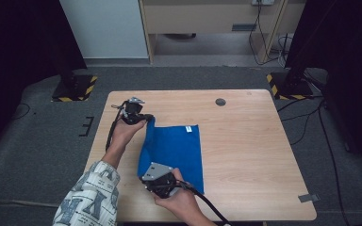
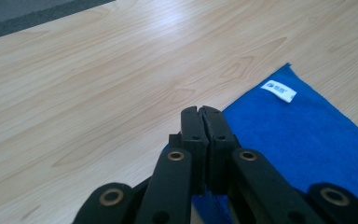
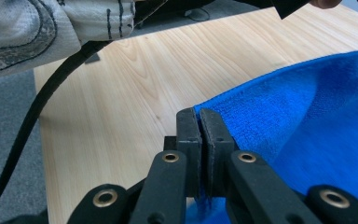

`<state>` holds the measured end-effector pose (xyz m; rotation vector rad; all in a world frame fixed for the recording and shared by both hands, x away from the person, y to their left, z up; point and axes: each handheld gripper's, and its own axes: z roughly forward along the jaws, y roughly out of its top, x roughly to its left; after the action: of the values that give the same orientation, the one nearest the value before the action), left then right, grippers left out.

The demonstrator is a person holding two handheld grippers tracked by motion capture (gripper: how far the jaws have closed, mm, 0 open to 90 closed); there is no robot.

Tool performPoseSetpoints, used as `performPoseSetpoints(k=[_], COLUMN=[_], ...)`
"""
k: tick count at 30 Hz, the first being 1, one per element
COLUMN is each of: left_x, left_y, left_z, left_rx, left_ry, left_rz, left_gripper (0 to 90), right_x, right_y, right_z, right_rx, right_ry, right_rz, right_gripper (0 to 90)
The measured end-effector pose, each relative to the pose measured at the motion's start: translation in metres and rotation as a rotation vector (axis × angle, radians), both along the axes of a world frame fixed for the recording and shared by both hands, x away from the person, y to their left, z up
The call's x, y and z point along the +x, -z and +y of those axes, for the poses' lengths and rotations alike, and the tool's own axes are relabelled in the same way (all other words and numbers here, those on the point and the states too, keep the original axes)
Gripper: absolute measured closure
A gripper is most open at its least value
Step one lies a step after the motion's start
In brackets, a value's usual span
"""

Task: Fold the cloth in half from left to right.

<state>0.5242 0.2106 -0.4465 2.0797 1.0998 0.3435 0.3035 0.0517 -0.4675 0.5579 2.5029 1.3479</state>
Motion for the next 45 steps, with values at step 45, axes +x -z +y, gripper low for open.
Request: performPoseSetpoints(k=[45], left_x=[0.018], left_y=[0.024], left_z=[-0.123], left_rx=[0.057], left_ry=[0.137], left_rz=[0.041], left_gripper=[88.1], right_x=[-0.007], right_y=[0.025], right_z=[-0.09], right_rx=[-0.005], right_ry=[0.152], right_rz=[0.041], right_gripper=[86.7])
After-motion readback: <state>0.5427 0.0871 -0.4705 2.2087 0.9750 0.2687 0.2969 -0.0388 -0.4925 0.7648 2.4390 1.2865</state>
